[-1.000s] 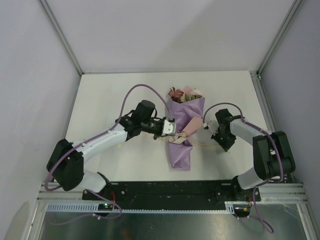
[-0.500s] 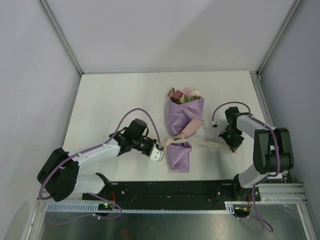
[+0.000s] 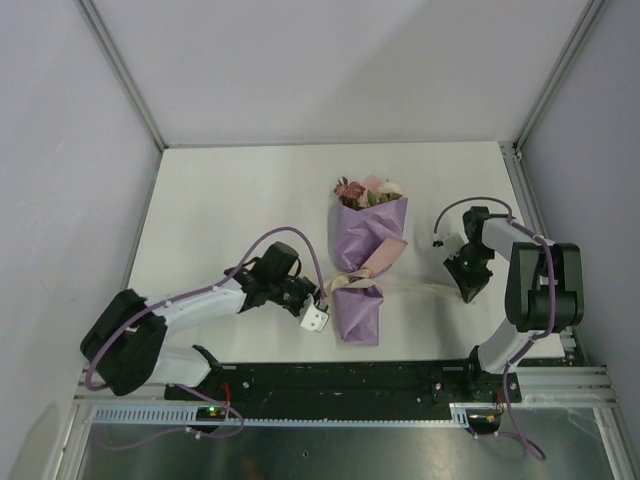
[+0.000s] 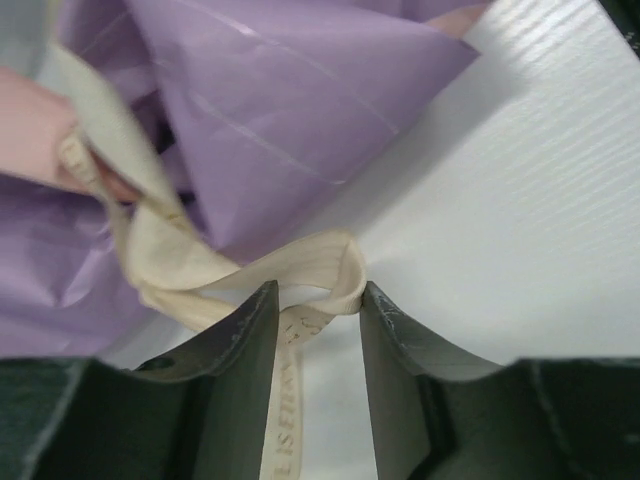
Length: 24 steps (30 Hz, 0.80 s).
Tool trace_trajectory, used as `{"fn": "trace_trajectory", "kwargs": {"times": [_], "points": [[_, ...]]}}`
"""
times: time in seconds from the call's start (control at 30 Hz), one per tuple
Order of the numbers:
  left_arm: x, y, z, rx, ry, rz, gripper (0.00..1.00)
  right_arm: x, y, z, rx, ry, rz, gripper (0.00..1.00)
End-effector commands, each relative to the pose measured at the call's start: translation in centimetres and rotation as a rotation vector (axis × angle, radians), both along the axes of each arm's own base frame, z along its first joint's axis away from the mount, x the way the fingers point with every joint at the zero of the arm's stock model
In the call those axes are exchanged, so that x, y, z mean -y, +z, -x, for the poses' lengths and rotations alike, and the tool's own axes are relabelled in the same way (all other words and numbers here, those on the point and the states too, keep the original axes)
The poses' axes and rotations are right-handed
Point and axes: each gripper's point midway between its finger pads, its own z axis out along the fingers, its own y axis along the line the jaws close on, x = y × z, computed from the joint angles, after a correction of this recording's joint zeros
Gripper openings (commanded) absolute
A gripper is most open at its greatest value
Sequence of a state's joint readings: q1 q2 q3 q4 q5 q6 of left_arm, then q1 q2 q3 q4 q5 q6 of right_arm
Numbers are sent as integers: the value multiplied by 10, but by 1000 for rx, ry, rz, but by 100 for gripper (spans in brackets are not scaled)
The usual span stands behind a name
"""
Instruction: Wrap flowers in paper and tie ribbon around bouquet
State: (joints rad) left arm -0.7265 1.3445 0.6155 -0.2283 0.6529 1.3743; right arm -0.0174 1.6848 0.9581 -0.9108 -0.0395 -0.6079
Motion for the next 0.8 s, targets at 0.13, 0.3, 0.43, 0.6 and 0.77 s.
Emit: {"fn": "trace_trajectory", "kwargs": {"times": [0.13,0.3,0.43,0.6,0.77], "points": [[-22,84,-28,22,282,189,59,-21,69,-57,274,67,-148,35],[-49,91,-33,-48,480,216,69,-62,125,-75,390,114,-320,40],[-52,103,-45,-191,629,259,66,-129,167,-80,503,258,-484,39],[-46,125,-73,-494,838,334,62,-221,185,-70,536,458,-623,38],[-45,124,-97,-714,998,357,58,-285,172,-65,507,589,-663,31]]}}
